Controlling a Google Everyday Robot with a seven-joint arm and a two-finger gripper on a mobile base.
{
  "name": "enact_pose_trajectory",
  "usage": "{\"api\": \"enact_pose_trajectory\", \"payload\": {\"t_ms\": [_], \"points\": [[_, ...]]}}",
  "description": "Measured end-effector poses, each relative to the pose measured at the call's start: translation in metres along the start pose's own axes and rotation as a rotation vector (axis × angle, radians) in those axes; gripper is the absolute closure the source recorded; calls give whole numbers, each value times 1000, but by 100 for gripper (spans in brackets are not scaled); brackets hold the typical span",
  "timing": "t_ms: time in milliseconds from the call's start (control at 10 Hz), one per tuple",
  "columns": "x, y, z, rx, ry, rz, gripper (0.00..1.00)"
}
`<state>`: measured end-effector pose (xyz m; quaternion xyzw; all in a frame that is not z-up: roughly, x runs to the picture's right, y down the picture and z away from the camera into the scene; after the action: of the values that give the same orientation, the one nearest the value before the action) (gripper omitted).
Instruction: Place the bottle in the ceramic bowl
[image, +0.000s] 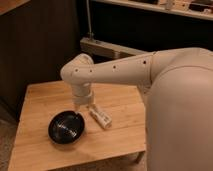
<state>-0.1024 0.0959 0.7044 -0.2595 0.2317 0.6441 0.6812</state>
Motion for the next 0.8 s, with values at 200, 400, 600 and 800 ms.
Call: {"api": "enact_pose_trajectory", "payload": {"t_ms": [200, 400, 600, 800], "points": [[0, 0, 0, 0, 0, 0, 35], [0, 0, 0, 1, -1, -1, 35], [-6, -3, -7, 25, -54, -47, 35], [-34, -19, -21, 32, -147, -145, 35]]}}
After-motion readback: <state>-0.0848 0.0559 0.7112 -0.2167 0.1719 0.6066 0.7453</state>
